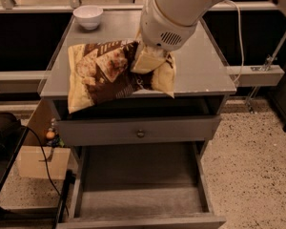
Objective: Pick brown chip bag from middle drawer and place on counter
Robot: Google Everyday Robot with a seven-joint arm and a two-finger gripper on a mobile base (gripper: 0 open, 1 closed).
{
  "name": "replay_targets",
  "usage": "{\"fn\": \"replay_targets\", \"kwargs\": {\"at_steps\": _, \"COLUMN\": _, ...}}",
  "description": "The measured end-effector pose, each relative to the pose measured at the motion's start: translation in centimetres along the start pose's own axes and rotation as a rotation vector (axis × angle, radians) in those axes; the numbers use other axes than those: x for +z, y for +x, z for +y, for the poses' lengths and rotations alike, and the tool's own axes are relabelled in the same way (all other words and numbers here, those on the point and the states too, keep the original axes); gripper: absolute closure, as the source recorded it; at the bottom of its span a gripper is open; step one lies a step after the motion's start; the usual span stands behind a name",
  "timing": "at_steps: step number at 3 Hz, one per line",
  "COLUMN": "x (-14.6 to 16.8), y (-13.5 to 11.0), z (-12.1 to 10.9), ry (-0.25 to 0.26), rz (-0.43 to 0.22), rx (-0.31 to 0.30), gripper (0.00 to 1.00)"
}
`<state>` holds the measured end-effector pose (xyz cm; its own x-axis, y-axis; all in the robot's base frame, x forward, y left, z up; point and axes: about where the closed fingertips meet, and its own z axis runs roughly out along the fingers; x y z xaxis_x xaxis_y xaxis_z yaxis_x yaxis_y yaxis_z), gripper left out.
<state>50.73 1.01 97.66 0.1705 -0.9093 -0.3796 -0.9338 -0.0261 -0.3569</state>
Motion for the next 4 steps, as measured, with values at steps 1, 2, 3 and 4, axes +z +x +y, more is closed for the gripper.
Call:
{"fn": "replay_targets", "kwargs": {"at_steps": 1, "x": 1.9, "y": -0.1, "z": -3.0, "ry": 0.056, "rz": -0.019, "rx": -0.025, "gripper": 1.00}}
{"fn": "replay_targets", "kwargs": {"at_steps": 2, "x": 4.3, "y": 0.2, "z": -6.1, "ry": 0.087, "rz": -0.035, "rx": -0.035, "gripper": 1.00}}
{"fn": "replay_targets", "kwargs": {"at_steps": 3, "x": 6.6, "y": 1.3, "z": -8.6, "ry": 0.089, "rz": -0.053, "rx": -0.016, "gripper": 1.00}}
{"fn": "replay_targets", "kwargs": {"at_steps": 4, "x": 8.7, "y": 3.2, "z": -10.4, "ry": 0.087, "rz": -0.055, "rx": 0.038, "gripper": 1.00}}
